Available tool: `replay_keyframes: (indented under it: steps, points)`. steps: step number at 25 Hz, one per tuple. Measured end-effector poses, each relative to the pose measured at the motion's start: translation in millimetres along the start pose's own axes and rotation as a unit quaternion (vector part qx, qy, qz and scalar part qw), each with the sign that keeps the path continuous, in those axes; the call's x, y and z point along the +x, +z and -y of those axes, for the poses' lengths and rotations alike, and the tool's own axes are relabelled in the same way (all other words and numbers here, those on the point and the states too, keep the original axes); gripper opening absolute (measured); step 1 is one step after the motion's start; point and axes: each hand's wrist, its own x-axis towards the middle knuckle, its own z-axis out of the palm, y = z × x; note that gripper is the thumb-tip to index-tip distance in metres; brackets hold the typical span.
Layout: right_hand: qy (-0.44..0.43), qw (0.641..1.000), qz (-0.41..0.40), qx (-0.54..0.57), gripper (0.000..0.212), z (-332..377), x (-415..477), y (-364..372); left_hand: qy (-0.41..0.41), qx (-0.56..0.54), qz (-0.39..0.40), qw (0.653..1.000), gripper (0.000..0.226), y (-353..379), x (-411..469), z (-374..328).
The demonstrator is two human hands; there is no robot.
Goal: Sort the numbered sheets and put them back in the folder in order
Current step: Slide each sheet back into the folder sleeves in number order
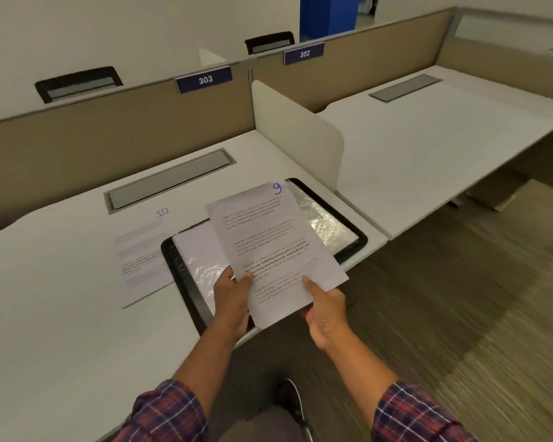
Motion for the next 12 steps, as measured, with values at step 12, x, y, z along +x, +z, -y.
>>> replay_keyframes:
  steps: [12]
  points:
    - [-0.034, 0.991, -0.116, 0.055, 0.026, 123.0, 115.6, -45.9, 0.214, 0.503, 0.163, 0.821, 0.04, 104.0, 97.5, 51.2]
